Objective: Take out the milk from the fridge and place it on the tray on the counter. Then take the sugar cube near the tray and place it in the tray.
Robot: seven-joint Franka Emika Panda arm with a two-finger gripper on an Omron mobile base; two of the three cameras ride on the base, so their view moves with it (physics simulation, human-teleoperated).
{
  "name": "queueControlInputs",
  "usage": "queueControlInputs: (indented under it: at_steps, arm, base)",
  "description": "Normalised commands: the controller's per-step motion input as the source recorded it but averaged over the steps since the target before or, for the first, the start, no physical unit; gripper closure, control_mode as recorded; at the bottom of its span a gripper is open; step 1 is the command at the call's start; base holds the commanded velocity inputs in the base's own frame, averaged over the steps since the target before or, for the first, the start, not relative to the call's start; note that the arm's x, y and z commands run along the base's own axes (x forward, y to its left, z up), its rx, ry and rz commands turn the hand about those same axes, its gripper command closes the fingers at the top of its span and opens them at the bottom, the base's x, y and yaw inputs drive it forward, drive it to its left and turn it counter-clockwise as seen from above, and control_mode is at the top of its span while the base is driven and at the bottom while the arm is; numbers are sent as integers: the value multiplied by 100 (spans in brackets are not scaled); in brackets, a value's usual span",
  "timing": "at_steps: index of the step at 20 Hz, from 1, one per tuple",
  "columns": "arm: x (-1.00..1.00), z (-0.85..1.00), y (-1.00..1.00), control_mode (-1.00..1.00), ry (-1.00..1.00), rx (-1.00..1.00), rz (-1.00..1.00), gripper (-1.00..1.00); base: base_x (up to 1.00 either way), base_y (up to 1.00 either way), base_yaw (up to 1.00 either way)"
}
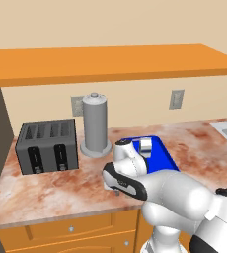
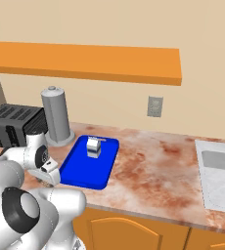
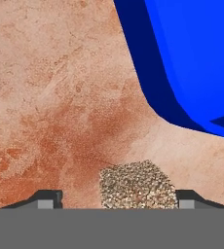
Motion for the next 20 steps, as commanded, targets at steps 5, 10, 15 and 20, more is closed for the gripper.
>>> queueControlInputs:
  at_steps: [5, 10, 15, 20]
  arm:
    - [3, 0, -7, -100, 0, 0, 0, 100]
    - [4, -2, -8, -100, 0, 0, 0, 100]
    - [-58, 34, 0, -100, -8, 0, 0, 100]
    - [-51, 94, -7, -100, -16, 0, 0, 100]
  base:
    - [0, 0, 0]
    - [0, 0, 0]
    - [0, 0, 0]
    - [0, 0, 0]
